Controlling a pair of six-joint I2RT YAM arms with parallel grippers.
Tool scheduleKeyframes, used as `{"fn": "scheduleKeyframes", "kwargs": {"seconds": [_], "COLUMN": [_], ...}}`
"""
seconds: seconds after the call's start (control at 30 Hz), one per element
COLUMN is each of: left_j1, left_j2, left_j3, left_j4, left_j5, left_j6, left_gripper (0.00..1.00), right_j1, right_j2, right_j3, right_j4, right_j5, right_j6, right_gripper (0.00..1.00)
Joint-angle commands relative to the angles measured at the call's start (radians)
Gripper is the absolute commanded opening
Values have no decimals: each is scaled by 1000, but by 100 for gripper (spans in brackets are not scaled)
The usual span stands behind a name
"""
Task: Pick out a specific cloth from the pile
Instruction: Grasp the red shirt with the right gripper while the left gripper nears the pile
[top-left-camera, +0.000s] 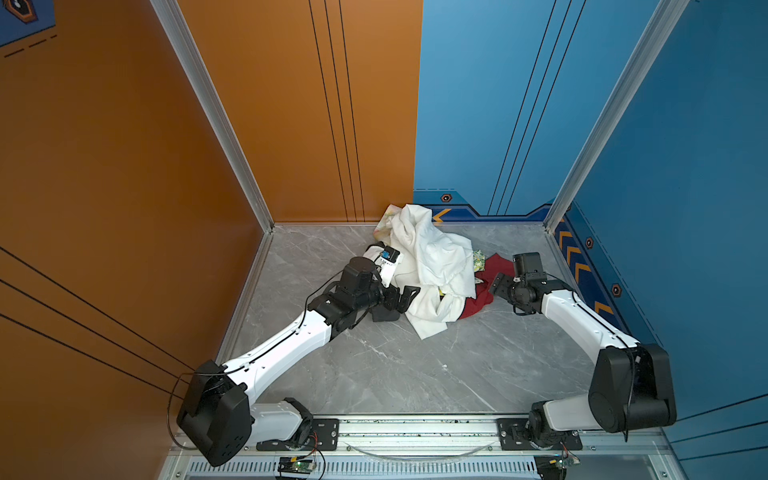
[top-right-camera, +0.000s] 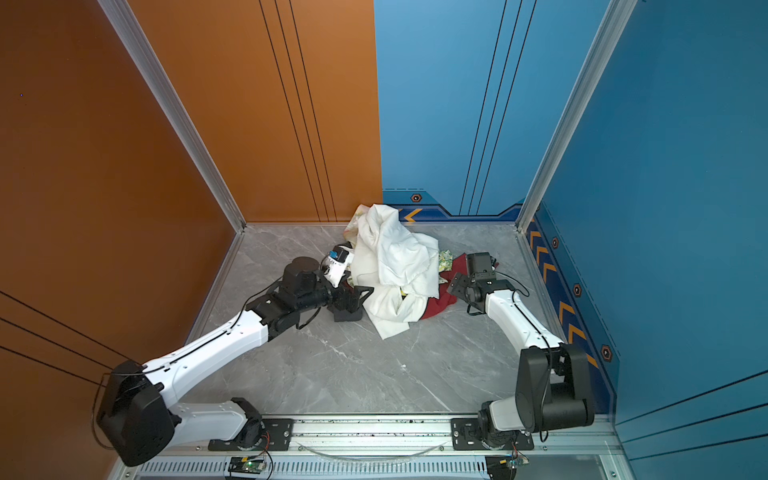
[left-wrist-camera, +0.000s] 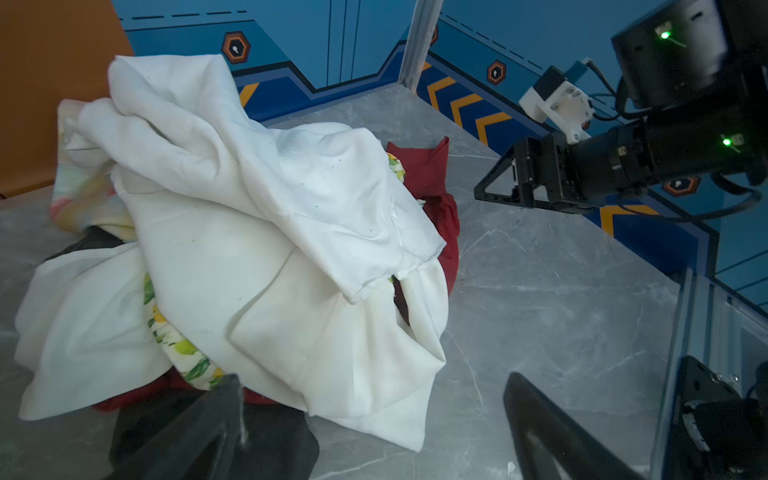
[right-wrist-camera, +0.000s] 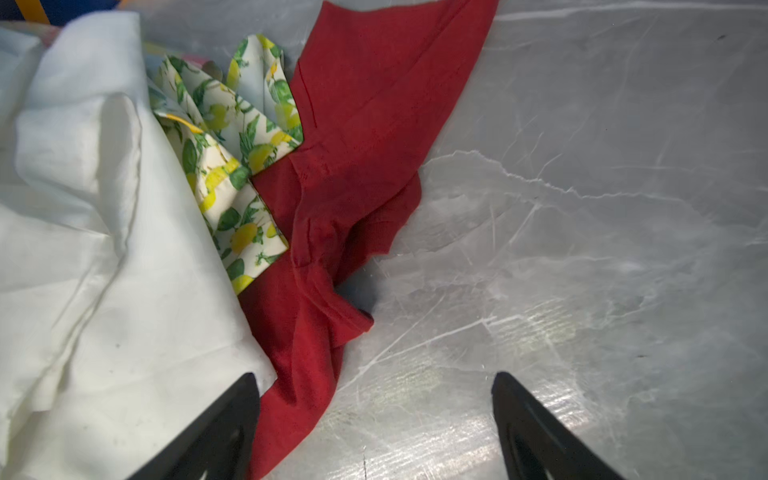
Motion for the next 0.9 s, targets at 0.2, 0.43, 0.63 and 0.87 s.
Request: {"fn": "scheduleKeyframes", "kwargs": {"seconds": [0.2,0.43,0.63,0.87], "left_j1": [-131,-159,-159,-146], "left_j2": [24,17,16,7], "left_j3": [27,21,17,10], "left_j4": [-140,-140,-135,-127], "left_j5": [-66,-107,-117,-145], "left_j6": [116,127,127,133], "left_gripper": [98,98,98,98], "right_j1": [9,9,24,32], "right_j2": [87,168,252,348], "right_j3": [16,41,98,163], "right_j4": [21,63,78,91], "right_j5": [-80,-95,-109,-122], "right_j6": [10,9,18,23], "right_gripper": [80,76,71,25]}}
